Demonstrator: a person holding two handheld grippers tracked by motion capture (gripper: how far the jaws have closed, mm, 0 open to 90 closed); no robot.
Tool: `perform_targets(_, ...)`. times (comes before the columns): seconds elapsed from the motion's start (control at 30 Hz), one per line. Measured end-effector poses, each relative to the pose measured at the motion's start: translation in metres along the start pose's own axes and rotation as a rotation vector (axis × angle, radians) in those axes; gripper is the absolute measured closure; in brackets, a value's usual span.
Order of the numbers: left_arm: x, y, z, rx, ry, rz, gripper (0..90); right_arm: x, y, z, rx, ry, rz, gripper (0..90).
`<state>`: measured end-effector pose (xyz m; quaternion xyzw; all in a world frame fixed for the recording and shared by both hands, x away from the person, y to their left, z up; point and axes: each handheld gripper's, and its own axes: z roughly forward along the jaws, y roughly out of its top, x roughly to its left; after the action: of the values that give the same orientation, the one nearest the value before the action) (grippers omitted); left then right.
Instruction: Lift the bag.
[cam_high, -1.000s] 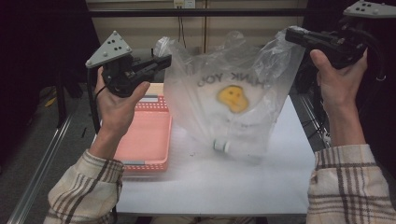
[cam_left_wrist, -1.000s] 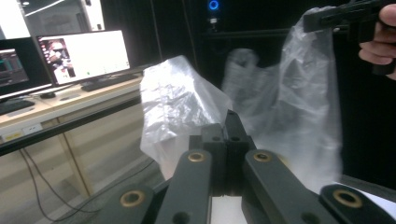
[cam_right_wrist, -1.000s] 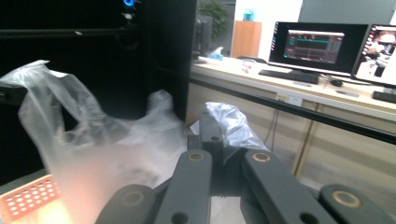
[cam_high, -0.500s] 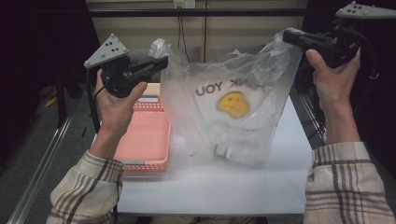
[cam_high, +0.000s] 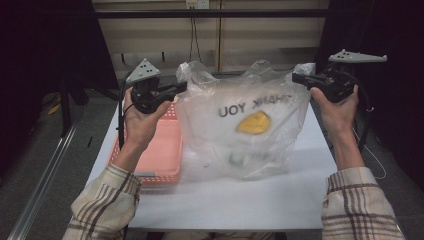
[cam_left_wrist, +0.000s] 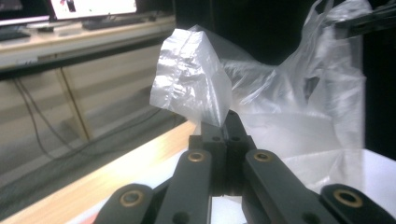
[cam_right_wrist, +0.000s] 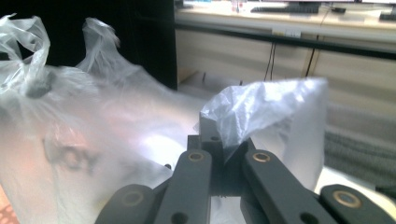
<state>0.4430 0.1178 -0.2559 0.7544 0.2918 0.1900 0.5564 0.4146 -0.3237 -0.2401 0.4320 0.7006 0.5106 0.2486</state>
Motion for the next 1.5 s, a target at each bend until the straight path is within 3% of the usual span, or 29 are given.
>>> perform_targets(0.13, 0.007, -0.009, 0.024, 0.027, 0.020, -0.028, 90.0, -0.010, -0.012, 0.021, 0.078, -0.058, 0.015, 90.0)
perform_targets(0.23, 0.011, -0.021, 0.035, 0.070, 0.015, -0.050, 90.0, -0.012, -0.019, 0.034, 0.082, -0.037, 0.031, 90.0)
perform_targets(0.3, 0.013, -0.028, 0.037, 0.081, 0.005, -0.090, 90.0, -0.012, -0.023, 0.040, 0.099, -0.027, 0.025, 88.9)
perform_targets(0.37, 0.014, -0.030, 0.036, 0.070, 0.005, -0.095, 87.8, -0.012, -0.026, 0.044, 0.109, -0.020, 0.026, 79.8)
perform_targets(0.4, 0.015, -0.029, 0.035, 0.066, 0.014, -0.097, 82.3, -0.013, -0.026, 0.044, 0.109, -0.020, 0.029, 74.4)
perform_targets(0.47, 0.019, -0.028, 0.032, 0.049, 0.010, -0.098, 78.6, -0.013, -0.026, 0.042, 0.101, -0.038, 0.021, 70.6)
perform_targets(0.53, 0.020, -0.027, 0.028, 0.038, 0.005, -0.089, 74.2, -0.013, -0.024, 0.039, 0.086, -0.044, 0.027, 59.6)
perform_targets(0.67, 0.020, -0.026, 0.019, 0.029, -0.006, -0.093, 64.8, -0.010, -0.026, 0.034, 0.084, -0.053, 0.023, 50.6)
perform_targets(0.77, 0.015, -0.022, 0.016, 0.016, 0.009, -0.083, 49.6, -0.009, -0.028, 0.031, 0.077, -0.053, 0.025, 46.9)
perform_targets(0.87, 0.011, -0.019, 0.014, 0.010, -0.008, -0.086, 38.0, -0.007, -0.029, 0.029, 0.072, -0.054, 0.026, 40.8)
perform_targets(1.1, 0.004, -0.011, 0.006, -0.009, 0.007, -0.100, 16.1, -0.002, -0.029, 0.020, 0.068, -0.074, 0.030, 26.2)
perform_targets(1.27, -0.006, -0.006, -0.005, -0.016, -0.012, -0.060, 10.4, 0.000, -0.034, 0.015, 0.068, -0.089, 0.030, 20.6)
perform_targets(1.5, -0.011, -0.009, -0.011, 0.009, -0.002, -0.011, 6.3, 0.006, -0.042, 0.011, 0.067, -0.092, 0.022, 15.6)
